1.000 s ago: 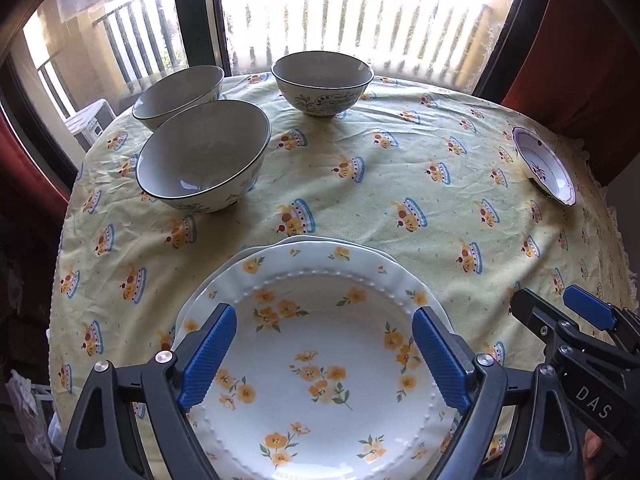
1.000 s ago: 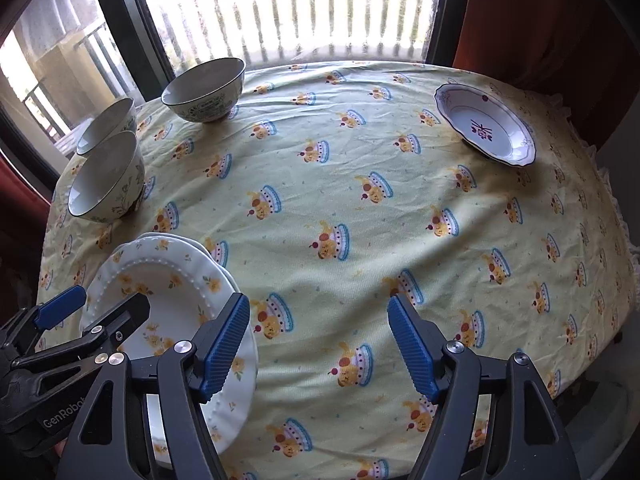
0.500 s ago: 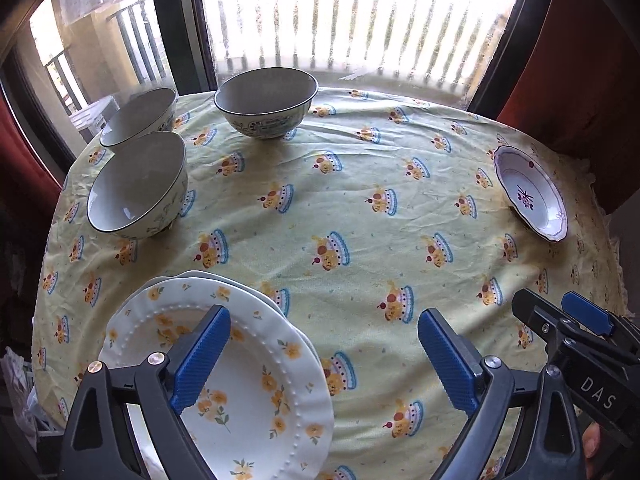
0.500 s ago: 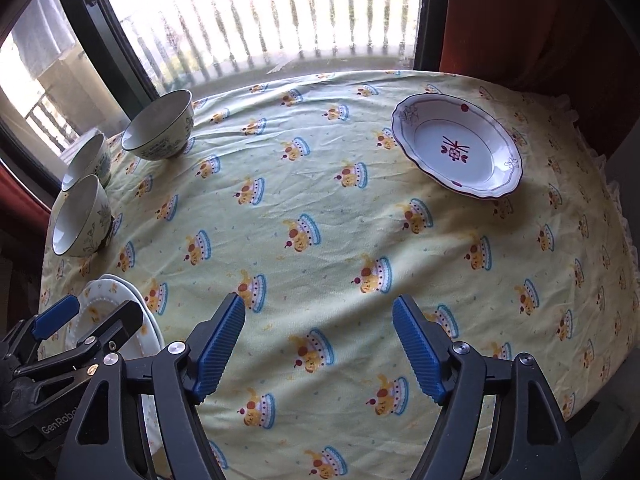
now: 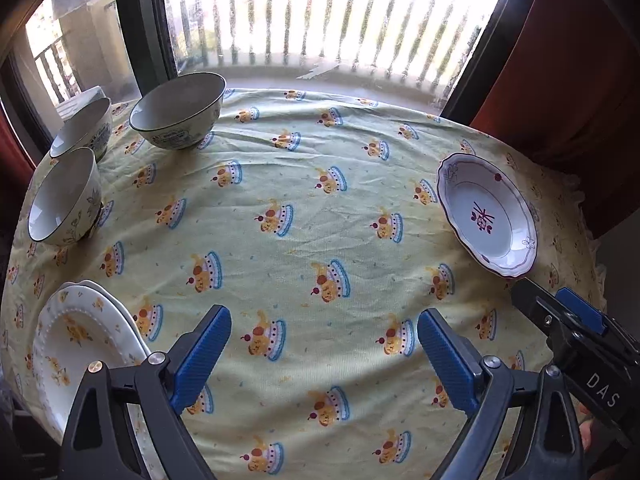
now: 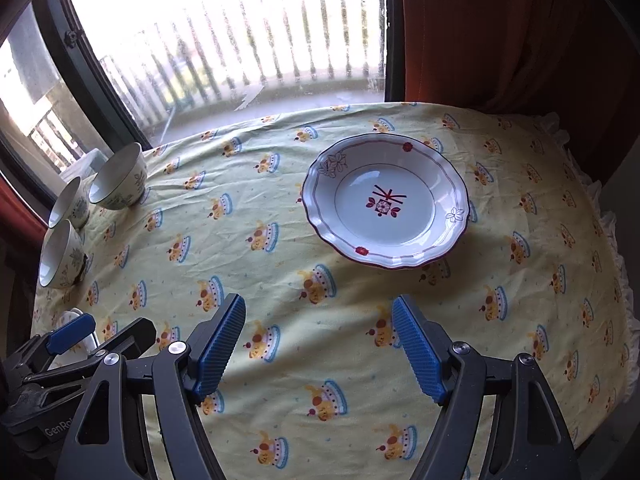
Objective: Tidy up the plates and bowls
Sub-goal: 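Move both grippers to the rim of the red-rimmed plate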
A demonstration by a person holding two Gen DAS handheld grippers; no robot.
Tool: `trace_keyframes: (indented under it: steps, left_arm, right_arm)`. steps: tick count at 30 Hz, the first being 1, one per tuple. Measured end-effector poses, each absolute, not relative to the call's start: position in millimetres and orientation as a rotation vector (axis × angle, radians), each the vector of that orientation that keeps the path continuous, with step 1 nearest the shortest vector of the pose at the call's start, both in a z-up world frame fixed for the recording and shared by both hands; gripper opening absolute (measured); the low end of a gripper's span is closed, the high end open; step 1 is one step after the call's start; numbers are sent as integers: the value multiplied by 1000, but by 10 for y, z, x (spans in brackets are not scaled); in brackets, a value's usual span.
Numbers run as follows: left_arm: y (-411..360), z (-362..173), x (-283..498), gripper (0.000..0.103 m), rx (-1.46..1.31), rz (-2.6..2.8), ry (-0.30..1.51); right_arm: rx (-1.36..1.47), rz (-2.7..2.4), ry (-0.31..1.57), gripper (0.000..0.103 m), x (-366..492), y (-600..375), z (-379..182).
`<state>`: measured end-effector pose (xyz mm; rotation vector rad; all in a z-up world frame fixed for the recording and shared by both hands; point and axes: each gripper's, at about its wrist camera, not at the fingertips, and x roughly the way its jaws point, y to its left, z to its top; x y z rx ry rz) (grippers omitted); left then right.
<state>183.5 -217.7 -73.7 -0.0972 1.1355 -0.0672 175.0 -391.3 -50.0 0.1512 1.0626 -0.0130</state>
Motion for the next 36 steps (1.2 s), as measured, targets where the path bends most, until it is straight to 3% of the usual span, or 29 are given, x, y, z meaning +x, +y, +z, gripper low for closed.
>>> trace_keyframes:
  steps: [14, 20, 30, 36]
  left_arm:
    - [-3142, -788, 2433, 89, -16, -55, 1090]
    - [-3391, -923, 2719, 82, -18, -43, 1098]
    - [-3638, -1245, 3099, 81, 9, -26, 1139]
    - [-3668, -1431, 3226, 69, -7, -19, 1181]
  right_arm:
    - [185, -56, 1047, 79, 2342, -4934, -647]
    - [162, -51, 1057, 80, 2661, -5127, -781]
    - [184, -66, 1060, 80, 3031, -5329, -1049]
    - [187, -64, 1091, 79, 3212, -5305, -1261]
